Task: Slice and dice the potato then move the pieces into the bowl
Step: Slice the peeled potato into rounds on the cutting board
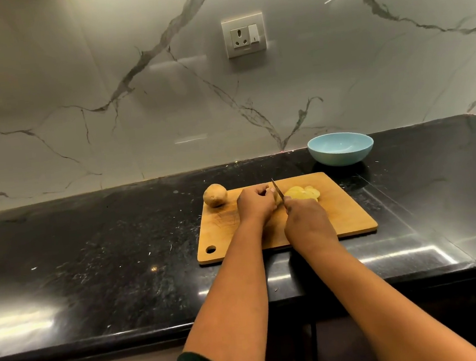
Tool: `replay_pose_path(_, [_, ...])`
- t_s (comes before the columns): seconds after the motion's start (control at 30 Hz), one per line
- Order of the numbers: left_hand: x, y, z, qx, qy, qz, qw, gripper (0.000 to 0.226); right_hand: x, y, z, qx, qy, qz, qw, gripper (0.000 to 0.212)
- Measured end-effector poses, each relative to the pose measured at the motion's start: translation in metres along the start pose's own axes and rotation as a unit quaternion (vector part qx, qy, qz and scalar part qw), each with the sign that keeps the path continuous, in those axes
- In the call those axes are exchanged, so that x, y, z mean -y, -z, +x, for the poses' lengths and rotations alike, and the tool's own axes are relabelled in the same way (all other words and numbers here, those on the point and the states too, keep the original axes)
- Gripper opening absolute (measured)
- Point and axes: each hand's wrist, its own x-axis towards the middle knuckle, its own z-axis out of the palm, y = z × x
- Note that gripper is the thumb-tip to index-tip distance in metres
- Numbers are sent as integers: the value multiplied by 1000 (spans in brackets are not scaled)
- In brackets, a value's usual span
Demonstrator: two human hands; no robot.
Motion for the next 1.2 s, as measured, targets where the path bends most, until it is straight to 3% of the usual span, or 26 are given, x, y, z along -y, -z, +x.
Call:
replay_pose_path(0.2, [-2,2,-6,-4,-29,16,999,24,13,10,15,44,-3,-23,999,32])
replay_pose_path(0.47, [-1,3,1,22,21,-42,999,31,5,26,-1,113,-28,-101,988,28])
replay_pose_path(0.57, [1,4,1,31,27,-35,999,33,-2,46,9,169,-76,-111,976,40])
replay_pose_path(0.7, [-1,4,1,37,31,-10,999,35,-19,31,8,64,-73,1,995,37])
replay_pose_path(0.83, [-2,3,0,40,26,-12,999,26,-16,4,-3,15,-26,76,997,45])
replay_pose_path(1.03, [0,1,3,30,13,3,999,31,-6,0,-8,10,5,-6,1000,49])
replay_pose_path(1.2, [0,3,4,30,-18,29,999,31,11,-1,6,3,8,-45,999,38])
